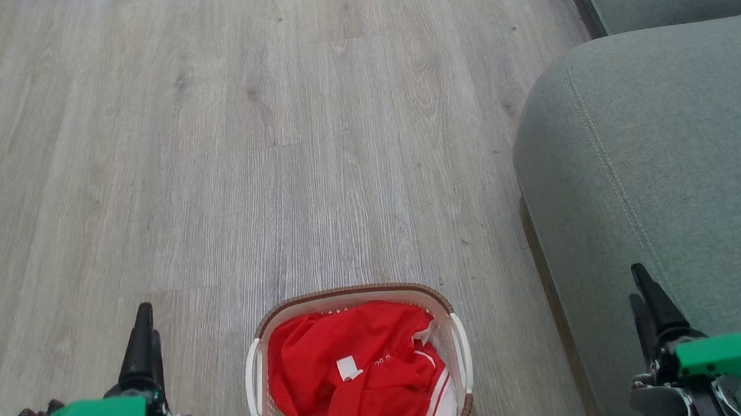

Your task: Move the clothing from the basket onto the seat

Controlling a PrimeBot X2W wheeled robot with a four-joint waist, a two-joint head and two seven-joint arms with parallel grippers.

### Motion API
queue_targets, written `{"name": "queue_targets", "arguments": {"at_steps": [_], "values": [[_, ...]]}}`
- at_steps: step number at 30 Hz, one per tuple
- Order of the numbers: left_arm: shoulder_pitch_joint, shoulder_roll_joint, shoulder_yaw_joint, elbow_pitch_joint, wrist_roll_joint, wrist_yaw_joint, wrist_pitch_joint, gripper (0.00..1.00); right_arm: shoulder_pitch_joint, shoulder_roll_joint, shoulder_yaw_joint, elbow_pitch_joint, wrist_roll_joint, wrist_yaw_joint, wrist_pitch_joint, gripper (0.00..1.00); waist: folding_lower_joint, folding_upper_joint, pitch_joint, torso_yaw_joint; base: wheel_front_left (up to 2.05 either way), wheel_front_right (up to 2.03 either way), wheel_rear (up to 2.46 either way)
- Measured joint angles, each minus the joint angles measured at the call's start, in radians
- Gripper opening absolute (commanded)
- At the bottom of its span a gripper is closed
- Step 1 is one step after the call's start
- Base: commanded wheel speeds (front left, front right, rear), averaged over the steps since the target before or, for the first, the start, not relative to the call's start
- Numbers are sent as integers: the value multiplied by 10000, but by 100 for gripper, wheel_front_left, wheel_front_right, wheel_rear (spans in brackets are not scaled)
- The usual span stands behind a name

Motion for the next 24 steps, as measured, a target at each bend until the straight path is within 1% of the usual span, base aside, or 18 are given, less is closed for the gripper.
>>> {"name": "queue_targets", "arguments": {"at_steps": [10, 15, 18, 19, 20, 24], "values": [[17, 4, -274, -504, 1413, 357, -265, 100, -1, 0, 86, -405, -1386, 0, -318, 100, 0, 0, -9, 6, 0, 0, 0], [28, 8, -332, -717, 2334, 468, -387, 100, -1, 0, 130, -593, -2136, 0, -468, 100, 0, 0, -10, 6, 0, 0, 0], [53, 10, -372, -809, 2637, 571, -460, 100, -1, 0, 167, -683, -2435, 0, -510, 100, 0, 0, -11, 5, 0, 0, 0], [116, 10, -418, -871, 3043, 625, -529, 100, -1, 0, 219, -740, -2757, 0, -581, 100, 0, 0, -13, 2, 0, 0, 0], [116, 10, -418, -871, 3043, 625, -529, 100, -1, 0, 219, -740, -2757, 0, -581, 100, 0, 0, -13, 2, 0, 0, 0], [191, 12, -593, -997, 3824, 702, -617, 100, -1, 0, 368, -865, -3423, 0, -663, 100, 0, 0, -13, -3, 0, 0, 0]]}}
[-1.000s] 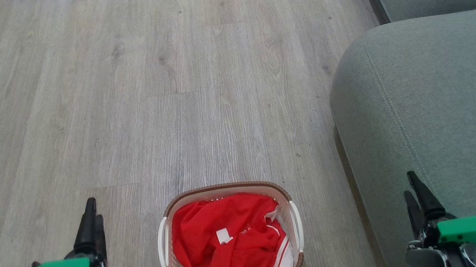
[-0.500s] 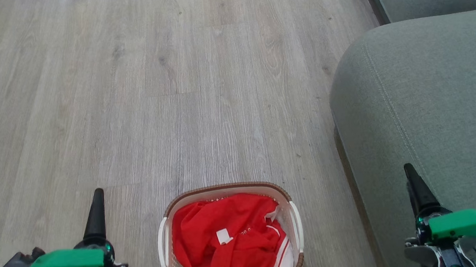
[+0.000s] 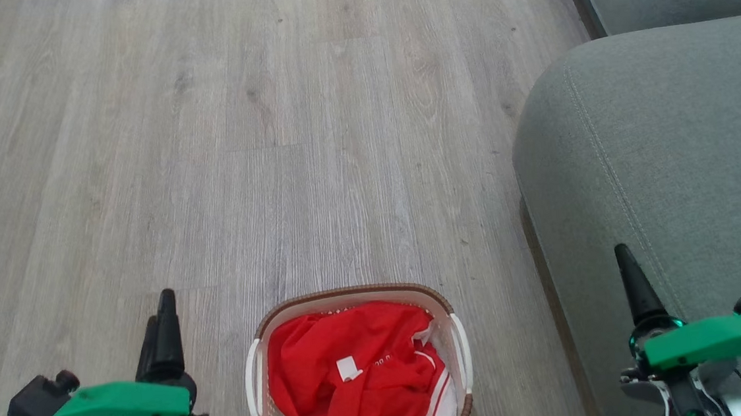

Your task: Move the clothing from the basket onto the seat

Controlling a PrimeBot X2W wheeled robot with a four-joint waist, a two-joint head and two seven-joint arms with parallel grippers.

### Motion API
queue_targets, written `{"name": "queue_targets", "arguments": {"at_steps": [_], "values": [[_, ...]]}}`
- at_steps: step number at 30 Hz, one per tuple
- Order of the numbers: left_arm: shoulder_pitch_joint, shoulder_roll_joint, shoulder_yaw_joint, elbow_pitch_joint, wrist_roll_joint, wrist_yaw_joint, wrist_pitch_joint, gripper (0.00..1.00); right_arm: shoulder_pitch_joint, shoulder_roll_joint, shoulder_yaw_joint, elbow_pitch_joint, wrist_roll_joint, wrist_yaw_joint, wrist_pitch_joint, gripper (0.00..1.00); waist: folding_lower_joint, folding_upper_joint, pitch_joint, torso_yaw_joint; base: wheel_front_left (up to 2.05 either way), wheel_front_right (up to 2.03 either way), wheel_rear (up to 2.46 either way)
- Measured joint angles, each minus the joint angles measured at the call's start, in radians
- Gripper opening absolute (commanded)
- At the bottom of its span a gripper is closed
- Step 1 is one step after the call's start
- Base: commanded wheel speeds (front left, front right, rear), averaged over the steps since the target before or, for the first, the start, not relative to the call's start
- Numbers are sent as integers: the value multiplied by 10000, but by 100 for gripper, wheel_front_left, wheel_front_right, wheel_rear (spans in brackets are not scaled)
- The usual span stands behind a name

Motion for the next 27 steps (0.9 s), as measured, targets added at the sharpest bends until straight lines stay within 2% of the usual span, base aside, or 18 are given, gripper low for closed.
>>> {"name": "queue_targets", "arguments": {"at_steps": [27], "values": [[403, 36, -510, -357, 4247, 675, -786, 100, 0, 0, 706, -119, -3484, 0, -750, 100, 0, 0, -28, -11, 0, 0, 0]]}}
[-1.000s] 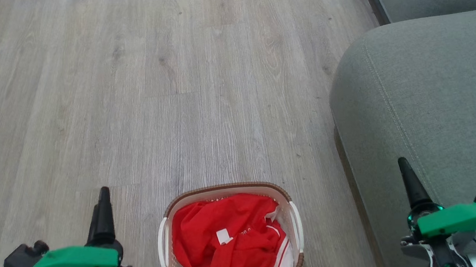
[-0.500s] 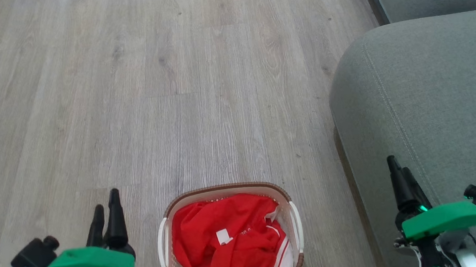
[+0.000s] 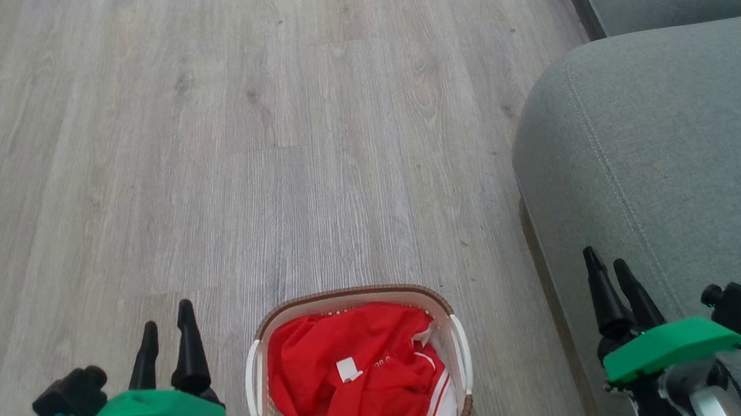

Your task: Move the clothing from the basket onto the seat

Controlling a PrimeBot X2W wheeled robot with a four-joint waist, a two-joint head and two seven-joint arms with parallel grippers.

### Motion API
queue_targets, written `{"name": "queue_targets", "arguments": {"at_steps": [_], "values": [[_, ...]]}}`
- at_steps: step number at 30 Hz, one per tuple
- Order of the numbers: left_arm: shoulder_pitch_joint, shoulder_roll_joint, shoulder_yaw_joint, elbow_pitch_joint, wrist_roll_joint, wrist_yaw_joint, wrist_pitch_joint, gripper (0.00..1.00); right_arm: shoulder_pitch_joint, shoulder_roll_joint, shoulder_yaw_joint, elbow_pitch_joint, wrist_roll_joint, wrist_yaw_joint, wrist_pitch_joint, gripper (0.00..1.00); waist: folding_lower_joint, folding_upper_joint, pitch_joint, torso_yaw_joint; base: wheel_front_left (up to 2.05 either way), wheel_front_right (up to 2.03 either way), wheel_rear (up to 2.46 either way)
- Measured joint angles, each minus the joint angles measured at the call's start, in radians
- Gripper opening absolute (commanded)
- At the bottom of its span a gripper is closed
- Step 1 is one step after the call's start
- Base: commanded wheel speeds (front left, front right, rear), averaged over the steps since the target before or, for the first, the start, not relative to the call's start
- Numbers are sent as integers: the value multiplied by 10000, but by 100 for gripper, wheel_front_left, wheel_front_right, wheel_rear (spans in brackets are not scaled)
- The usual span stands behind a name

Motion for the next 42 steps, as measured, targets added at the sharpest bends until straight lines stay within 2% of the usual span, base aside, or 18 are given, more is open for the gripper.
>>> {"name": "queue_targets", "arguments": {"at_steps": [25, 42], "values": [[408, 102, -324, -267, 3066, 554, -708, 100, -13, -2, 518, 10, -2871, 0, -777, 100, 0, 0, 4, 24, 0, 0, 0], [702, 109, -477, -305, 4723, 554, -1216, 100, -12, -4, 786, -4, -4736, 0, -1214, 100, 0, 0, -96, 5, 0, 0, 0]]}}
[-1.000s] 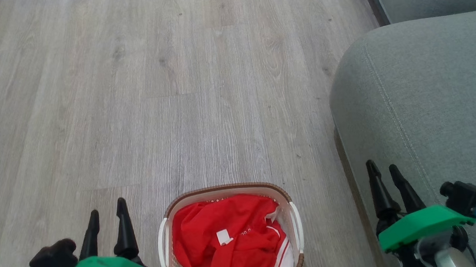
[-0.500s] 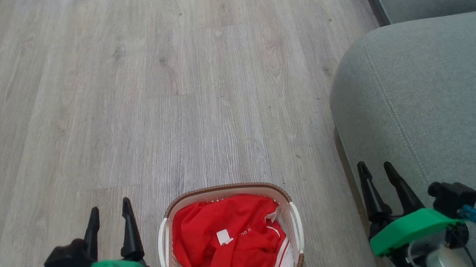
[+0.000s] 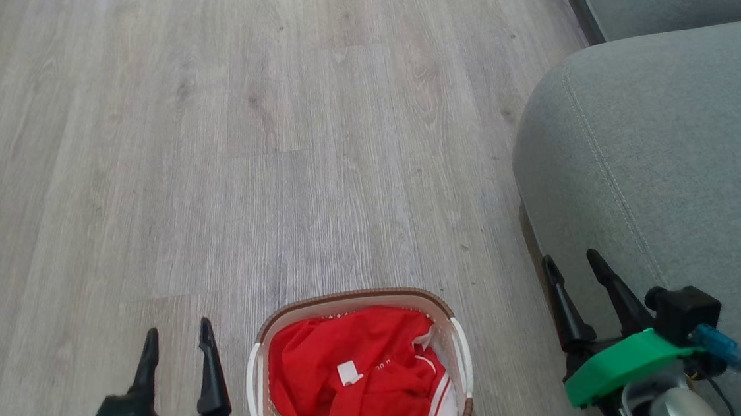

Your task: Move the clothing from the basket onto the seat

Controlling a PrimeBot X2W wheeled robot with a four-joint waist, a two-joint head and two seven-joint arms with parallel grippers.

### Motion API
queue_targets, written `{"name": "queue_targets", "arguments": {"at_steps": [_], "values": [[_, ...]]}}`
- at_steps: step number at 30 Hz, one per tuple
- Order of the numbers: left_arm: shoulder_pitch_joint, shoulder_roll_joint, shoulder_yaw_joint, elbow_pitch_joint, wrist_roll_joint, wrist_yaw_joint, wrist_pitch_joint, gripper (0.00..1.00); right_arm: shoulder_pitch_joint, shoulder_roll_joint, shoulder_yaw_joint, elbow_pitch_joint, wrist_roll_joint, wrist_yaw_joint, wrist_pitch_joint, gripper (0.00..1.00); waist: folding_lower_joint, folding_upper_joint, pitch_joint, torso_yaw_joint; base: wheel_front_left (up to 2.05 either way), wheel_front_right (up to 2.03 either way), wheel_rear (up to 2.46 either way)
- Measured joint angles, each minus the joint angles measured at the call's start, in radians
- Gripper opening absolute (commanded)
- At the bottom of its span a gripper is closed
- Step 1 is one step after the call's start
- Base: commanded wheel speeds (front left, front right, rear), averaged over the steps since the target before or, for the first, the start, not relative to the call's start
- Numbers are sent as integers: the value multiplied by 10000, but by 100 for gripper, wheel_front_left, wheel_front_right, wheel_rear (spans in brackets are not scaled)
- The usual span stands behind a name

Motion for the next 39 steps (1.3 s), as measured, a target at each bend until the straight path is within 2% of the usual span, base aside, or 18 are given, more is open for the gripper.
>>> {"name": "queue_targets", "arguments": {"at_steps": [9, 16, 39], "values": [[170, 0, -8, 8, 731, -13, -184, 100, 2, -2, 130, 0, -905, 0, -261, 100, 0, 0, -85, -1, 0, 0, 0], [304, 2, 44, 104, 242, -104, -184, 100, 4, -2, 119, 2, -932, 0, -261, 100, 0, 0, -88, 8, 0, 0, 0], [303, 0, 19, 211, 240, -146, -184, 100, 4, -2, 65, 13, -932, 0, -261, 100, 0, 0, 0, -3, 0, 0, 0]]}}
